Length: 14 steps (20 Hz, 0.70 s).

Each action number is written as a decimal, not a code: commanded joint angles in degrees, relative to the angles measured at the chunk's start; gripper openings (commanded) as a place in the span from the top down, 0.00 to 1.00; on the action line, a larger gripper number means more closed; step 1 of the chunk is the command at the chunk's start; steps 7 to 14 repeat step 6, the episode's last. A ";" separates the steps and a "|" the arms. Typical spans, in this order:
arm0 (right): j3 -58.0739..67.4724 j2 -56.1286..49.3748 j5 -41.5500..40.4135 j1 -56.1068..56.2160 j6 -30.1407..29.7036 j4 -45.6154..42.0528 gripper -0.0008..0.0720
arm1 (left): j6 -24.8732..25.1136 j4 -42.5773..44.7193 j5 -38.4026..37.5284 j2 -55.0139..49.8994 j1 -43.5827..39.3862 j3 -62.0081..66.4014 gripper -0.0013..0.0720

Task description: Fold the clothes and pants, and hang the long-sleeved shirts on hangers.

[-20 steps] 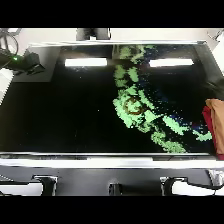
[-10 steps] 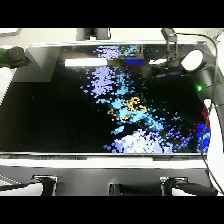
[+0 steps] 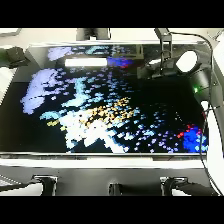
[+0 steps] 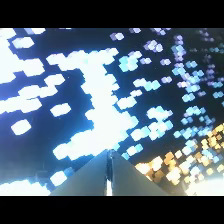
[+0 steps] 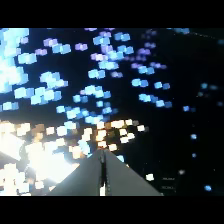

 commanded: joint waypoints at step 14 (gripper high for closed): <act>0.04 0.22 2.78 0.09 -0.02 0.02 0.95 | 0.02 0.02 -0.04 0.04 -0.02 -0.02 0.95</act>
